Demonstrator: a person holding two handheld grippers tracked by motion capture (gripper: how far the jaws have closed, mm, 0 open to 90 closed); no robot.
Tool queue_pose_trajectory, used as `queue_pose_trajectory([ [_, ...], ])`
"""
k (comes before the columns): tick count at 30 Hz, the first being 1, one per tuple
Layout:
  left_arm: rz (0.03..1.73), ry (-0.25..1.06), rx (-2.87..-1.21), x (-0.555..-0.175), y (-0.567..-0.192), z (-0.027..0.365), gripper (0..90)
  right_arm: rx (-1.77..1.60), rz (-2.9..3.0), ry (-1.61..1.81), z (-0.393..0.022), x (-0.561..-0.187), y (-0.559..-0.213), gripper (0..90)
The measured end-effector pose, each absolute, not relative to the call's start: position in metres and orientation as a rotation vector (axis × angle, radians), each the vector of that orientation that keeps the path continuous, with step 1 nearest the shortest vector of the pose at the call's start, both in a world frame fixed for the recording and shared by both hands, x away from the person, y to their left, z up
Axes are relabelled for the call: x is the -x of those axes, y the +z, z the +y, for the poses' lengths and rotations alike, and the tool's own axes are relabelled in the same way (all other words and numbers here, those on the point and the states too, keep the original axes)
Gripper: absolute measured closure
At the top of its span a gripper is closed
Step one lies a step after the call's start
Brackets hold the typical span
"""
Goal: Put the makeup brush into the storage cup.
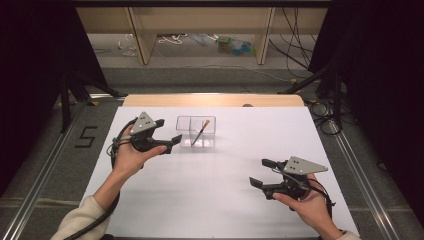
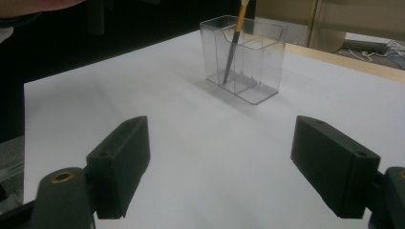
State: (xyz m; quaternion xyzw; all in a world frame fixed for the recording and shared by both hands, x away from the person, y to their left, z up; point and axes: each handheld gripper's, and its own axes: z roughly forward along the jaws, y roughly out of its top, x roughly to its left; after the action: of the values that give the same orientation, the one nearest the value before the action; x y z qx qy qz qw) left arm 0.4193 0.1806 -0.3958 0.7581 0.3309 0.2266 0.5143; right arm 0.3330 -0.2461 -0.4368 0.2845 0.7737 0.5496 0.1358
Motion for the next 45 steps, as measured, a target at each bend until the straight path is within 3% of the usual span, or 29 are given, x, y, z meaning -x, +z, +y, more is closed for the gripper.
queue_pose_trajectory([
  [25, 0.774, 0.527, -1.827, -0.379, -0.414, 0.195, 15.3, -0.804, 2.230, 1.588, -0.246, -0.334, -0.437, 22.0],
  [45, 0.794, 0.502, -1.733, -0.343, -0.432, 0.209, 15.4, -0.801, 2.224, 1.593, -0.245, -0.334, -0.438, 22.0],
])
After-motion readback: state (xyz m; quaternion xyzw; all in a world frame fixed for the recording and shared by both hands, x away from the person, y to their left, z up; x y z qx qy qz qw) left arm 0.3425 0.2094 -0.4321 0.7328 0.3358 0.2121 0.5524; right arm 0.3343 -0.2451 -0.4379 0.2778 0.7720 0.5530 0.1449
